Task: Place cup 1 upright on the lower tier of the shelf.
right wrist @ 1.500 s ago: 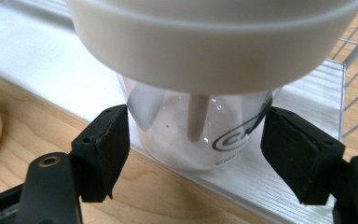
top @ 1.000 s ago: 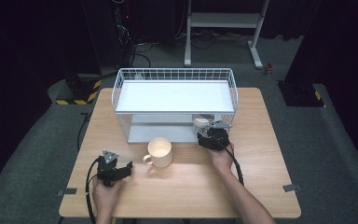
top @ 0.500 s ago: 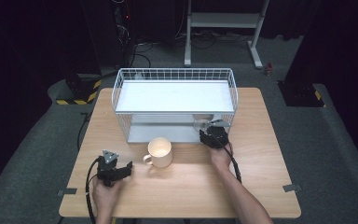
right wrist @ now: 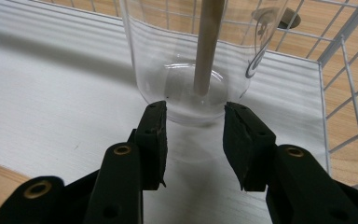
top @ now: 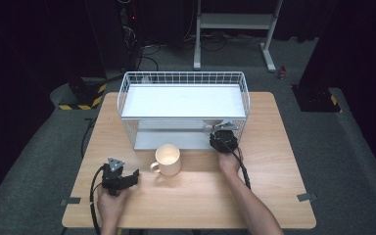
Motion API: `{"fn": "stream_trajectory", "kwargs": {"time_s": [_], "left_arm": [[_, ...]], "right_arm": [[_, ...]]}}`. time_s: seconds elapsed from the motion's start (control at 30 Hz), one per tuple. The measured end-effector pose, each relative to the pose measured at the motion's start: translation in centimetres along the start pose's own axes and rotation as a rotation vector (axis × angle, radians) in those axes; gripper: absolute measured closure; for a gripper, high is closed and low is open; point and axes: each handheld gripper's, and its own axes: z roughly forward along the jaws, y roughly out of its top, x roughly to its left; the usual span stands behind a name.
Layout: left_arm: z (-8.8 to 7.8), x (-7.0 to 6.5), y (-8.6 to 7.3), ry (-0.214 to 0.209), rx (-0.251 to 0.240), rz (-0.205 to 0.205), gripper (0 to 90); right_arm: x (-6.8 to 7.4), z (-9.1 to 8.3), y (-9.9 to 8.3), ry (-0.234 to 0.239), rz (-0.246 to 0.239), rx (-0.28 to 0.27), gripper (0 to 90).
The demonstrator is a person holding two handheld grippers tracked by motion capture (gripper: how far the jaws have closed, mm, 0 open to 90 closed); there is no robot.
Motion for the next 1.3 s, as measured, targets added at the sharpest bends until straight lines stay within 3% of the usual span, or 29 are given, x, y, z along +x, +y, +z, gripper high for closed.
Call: {"fn": "stream_trajectory", "kwargs": {"time_s": [0.17,0.3,0.53,0.8,1.3], "left_arm": [[0.0,0.0,0.0,0.001,-0.001,0.001,22.4],[0.0,0.0,0.0,0.001,-0.001,0.001,22.3],[0.0,0.0,0.0,0.000,0.000,0.000,22.3],[0.0,0.0,0.0,0.000,0.000,0.000,22.3],[0.0,0.0,0.0,0.000,0.000,0.000,22.3]], "right_arm": [[0.1,0.0,-0.1,0.005,0.006,0.008,58.9],[0.0,-0.6,-0.2,0.016,0.004,-0.012,51.3],[-0.1,-2.1,-0.6,0.090,0.003,-0.004,39.9],[0.0,-3.6,-0.6,0.148,-0.044,-0.023,36.9],[-0.9,-5.6,-1.1,0.179,-0.058,-0.052,35.6]]}}
